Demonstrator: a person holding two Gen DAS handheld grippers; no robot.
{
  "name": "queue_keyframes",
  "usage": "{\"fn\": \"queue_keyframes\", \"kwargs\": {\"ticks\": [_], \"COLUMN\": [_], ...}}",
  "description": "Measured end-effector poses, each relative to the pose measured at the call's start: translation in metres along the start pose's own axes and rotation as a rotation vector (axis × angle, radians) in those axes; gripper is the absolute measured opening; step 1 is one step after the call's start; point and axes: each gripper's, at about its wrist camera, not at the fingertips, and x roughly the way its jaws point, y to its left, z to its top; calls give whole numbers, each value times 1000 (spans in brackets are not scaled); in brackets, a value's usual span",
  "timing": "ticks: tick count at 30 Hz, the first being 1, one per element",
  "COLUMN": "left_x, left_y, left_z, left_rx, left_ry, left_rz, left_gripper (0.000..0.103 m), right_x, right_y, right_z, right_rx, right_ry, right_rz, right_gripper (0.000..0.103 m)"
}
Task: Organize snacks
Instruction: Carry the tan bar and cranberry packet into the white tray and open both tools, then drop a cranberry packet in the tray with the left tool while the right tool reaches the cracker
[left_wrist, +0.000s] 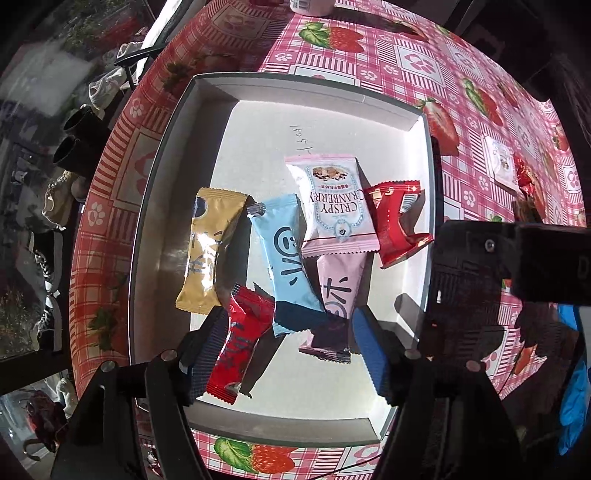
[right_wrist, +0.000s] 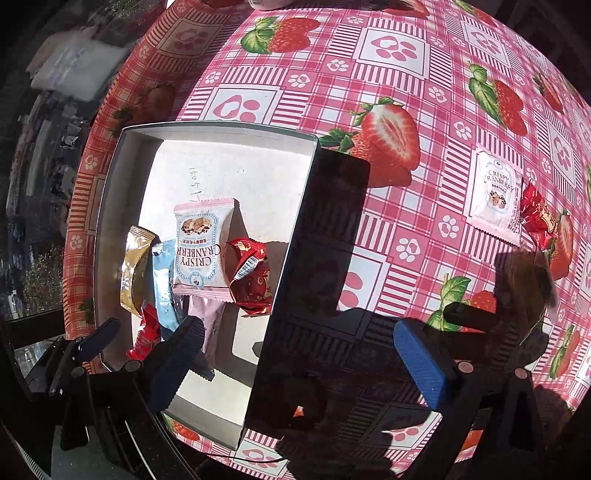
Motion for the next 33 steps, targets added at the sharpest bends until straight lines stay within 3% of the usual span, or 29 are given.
{"fn": "queue_keyframes", "kwargs": {"ticks": [12,18,27,33], "left_x": [-4,1,15,37], "left_y": [-104,-142,-193,-218], "left_z": [5,26,82,116], "left_rx": [193,209,194,179], "left_ry": [44,89,78,90], "left_rz": [-53,-108,-118,-121], "left_gripper": [74,74,74,74], "right_x": [-8,-10,-13,-4], "right_y": [-154,-210,-264,-299], "right_z": [-85,-117,-127,-99], "right_rx": [295,416,462,385], "right_ry": [-3,-4,-41,-27], "right_rz": [-80,-87,-113,-113], "right_gripper": [103,103,103,103]}}
